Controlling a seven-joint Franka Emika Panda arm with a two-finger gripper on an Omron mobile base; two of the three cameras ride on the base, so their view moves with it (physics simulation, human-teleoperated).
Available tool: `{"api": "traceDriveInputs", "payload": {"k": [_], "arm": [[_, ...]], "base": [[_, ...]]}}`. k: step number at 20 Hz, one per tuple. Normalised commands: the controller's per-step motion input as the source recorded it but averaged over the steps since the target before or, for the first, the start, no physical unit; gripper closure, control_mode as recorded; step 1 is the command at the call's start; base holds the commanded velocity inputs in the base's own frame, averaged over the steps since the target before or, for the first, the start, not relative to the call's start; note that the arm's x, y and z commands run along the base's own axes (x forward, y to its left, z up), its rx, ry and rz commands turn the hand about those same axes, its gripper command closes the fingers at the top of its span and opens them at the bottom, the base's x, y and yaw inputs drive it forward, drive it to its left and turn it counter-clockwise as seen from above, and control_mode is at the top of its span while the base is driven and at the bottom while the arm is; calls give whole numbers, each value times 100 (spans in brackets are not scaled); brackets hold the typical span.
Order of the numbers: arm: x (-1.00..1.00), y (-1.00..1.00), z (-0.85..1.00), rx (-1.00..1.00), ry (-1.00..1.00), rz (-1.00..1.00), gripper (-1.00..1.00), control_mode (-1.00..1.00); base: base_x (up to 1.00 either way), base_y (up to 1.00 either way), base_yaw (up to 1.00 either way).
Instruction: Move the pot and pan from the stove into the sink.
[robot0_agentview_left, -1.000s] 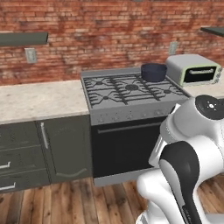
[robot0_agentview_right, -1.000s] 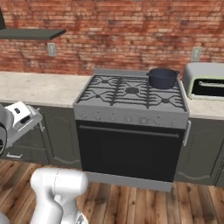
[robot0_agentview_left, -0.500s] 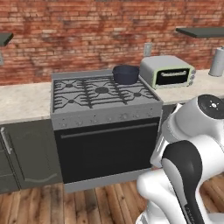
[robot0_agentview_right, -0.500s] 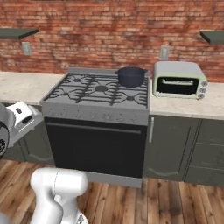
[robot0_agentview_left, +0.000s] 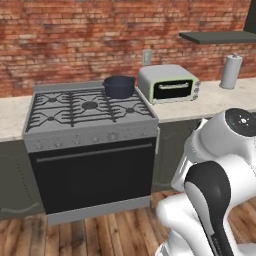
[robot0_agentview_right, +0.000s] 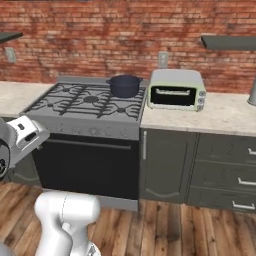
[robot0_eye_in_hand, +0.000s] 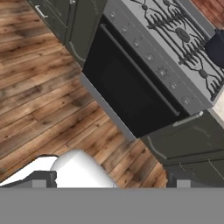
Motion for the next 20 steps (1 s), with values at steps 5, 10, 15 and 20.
{"api": "traceDriveInputs", "payload": {"k": [5,10,15,20], "arm": [[0,0,0,0,0,0,-100,100],[0,0,0,0,0,0,-100,100],[0,0,0,0,0,0,-100,100],[0,0,0,0,0,0,-100,100]], "base": [[-18,-49,0],[-27,-50,0],[0,0,0],[50,-3,-2]]}}
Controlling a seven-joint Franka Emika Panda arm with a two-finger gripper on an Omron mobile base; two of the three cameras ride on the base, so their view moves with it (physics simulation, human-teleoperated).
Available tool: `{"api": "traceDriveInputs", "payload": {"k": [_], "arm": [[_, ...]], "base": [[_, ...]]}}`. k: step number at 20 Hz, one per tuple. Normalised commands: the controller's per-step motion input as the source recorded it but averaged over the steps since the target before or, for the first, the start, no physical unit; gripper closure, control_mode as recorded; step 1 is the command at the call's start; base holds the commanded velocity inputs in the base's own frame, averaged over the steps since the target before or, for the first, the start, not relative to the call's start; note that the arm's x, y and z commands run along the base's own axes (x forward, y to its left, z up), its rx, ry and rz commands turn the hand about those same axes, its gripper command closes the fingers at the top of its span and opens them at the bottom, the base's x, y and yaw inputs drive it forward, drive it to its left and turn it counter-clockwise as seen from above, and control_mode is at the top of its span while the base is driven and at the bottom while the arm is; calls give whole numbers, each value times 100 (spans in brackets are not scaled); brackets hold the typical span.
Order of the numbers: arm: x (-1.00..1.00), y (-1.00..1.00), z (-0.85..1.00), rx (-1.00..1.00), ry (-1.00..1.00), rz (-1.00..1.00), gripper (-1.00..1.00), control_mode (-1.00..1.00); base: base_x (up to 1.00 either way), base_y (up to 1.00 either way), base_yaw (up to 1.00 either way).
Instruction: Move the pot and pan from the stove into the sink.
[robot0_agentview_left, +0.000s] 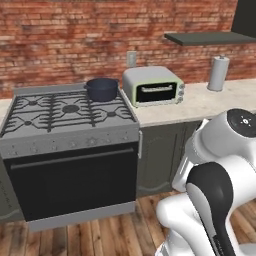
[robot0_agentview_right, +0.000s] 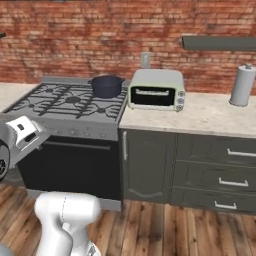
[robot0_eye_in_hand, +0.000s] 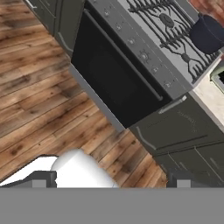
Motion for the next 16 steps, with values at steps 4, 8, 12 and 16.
{"api": "traceDriveInputs", "payload": {"k": [4,8,12,16], "arm": [[0,0,0,0,0,0,-100,100],[0,0,0,0,0,0,-100,100],[0,0,0,0,0,0,-100,100],[0,0,0,0,0,0,-100,100]], "base": [[81,0,-9],[86,0,-11],[82,0,-11],[87,6,-10]]}}
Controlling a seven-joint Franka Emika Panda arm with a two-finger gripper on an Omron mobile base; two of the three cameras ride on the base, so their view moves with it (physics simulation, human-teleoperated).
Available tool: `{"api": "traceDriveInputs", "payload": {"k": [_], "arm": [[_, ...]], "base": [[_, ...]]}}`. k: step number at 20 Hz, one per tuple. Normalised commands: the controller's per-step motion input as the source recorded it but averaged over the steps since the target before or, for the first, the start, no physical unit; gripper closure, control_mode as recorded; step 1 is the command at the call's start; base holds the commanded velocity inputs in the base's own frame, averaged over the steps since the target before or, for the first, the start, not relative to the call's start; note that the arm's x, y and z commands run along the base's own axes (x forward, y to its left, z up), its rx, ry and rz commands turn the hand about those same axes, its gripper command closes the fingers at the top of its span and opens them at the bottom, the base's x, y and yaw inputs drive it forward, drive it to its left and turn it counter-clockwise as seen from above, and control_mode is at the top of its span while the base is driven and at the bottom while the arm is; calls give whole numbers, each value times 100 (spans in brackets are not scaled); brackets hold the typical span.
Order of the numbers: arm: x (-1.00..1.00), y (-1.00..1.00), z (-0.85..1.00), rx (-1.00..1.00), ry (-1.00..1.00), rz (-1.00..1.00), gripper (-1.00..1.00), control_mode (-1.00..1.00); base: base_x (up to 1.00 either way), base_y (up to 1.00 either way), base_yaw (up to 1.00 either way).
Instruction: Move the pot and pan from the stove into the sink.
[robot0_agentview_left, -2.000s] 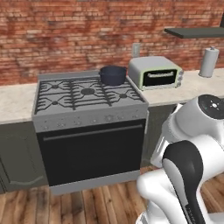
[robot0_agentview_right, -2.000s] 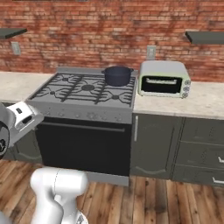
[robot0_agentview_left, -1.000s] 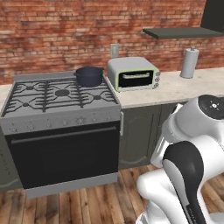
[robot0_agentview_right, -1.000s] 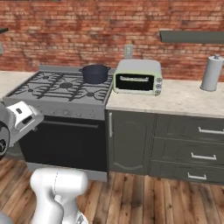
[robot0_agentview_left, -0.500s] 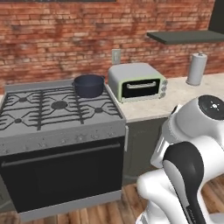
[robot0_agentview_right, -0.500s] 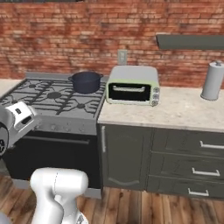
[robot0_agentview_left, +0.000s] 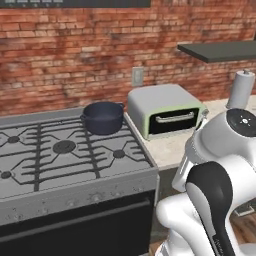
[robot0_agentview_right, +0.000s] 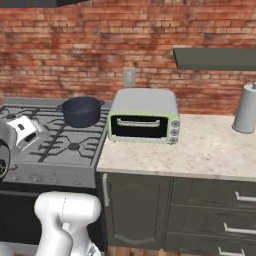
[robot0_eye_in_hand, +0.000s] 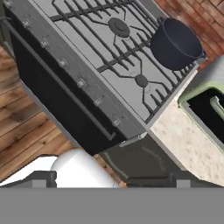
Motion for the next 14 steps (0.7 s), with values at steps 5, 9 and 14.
{"api": "traceDriveInputs", "payload": {"k": [5,9,14], "arm": [[0,0,0,0,0,0,-100,100],[0,0,0,0,0,0,-100,100],[0,0,0,0,0,0,-100,100]], "base": [[62,18,-6],[38,23,-1],[1,5,0]]}}
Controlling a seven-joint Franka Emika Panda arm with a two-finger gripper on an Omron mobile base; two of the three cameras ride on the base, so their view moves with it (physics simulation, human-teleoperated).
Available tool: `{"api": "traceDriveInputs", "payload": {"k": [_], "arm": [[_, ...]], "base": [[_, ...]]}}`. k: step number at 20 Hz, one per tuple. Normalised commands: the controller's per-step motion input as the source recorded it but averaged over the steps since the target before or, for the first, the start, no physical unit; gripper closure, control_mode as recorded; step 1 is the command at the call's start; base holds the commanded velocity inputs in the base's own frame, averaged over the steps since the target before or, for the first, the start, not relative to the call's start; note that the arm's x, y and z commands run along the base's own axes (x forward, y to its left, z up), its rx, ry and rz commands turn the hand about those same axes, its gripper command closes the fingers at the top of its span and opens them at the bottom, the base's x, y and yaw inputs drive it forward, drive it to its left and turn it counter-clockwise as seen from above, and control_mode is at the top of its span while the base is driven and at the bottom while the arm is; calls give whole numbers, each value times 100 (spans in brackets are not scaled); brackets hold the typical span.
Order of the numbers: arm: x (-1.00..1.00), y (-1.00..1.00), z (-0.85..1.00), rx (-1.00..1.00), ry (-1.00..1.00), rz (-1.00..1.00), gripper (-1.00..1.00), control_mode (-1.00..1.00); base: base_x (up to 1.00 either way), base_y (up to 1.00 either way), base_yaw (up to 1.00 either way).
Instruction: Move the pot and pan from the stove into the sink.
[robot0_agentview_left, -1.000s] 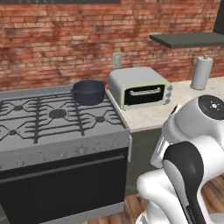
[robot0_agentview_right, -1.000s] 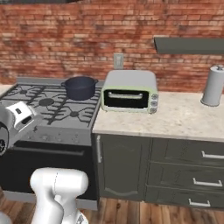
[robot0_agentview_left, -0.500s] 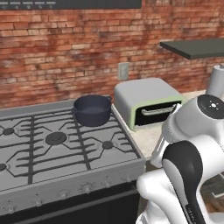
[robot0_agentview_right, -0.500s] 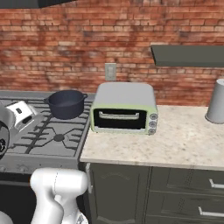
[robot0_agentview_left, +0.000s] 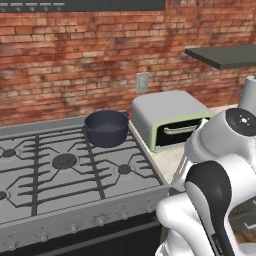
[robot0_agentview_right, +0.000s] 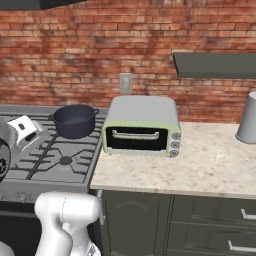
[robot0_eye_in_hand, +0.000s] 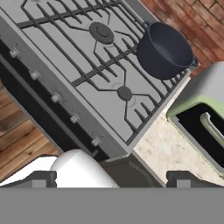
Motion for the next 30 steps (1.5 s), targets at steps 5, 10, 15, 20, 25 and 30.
{"api": "traceDriveInputs", "payload": {"k": [5,10,15,20,25,30], "arm": [[9,4,0,2,0,-1,-100,-100],[49,18,0,2,0,-9,-100,-100],[60,37,0,1,0,-12,-100,-100],[54,30,0,4,0,-11,-100,-100],[12,7,0,14,-5,0,-100,-100],[24,0,0,16,-4,4,-100,-100]], "base": [[0,1,0],[0,0,0],[0,0,0],[0,0,0],[0,0,0],[0,0,0]]}}
